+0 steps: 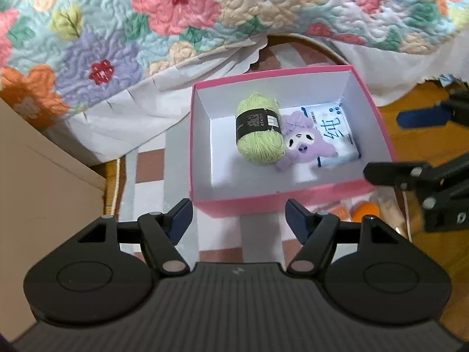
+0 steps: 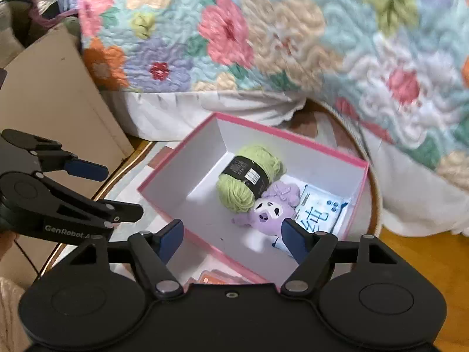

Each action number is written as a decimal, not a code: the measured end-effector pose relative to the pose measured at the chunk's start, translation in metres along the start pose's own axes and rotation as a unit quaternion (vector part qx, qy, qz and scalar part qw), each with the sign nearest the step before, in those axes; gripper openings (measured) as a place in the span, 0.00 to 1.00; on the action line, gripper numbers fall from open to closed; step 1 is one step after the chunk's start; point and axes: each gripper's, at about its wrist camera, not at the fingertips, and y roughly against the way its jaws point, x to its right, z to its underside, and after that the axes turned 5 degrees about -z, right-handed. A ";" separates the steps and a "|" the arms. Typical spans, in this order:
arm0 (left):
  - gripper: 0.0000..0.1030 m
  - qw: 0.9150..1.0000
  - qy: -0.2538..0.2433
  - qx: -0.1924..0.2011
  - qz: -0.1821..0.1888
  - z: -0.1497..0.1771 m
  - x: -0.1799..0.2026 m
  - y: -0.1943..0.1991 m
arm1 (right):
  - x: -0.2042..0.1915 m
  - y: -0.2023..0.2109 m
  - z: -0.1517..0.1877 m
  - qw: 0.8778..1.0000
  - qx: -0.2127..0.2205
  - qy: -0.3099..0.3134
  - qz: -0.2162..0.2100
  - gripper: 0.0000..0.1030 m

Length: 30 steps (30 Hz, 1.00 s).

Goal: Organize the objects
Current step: 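Lift the open left tool away from the pink box, then lower the left tool onto the small white wipes pack and close it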

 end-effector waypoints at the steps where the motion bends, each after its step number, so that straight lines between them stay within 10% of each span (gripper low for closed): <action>1: 0.68 1.000 -0.007 0.003 0.001 0.003 0.000 0.007 | -0.004 0.007 0.000 1.000 -0.001 0.006 0.002 0.77; 17: 0.72 0.996 -0.008 -0.013 0.090 0.078 0.008 0.050 | -0.046 0.091 0.077 0.997 0.040 0.056 -0.021 0.86; 30: 0.76 0.989 -0.034 0.022 0.144 0.121 0.053 0.003 | -0.032 0.040 0.168 1.000 0.014 0.020 -0.008 0.89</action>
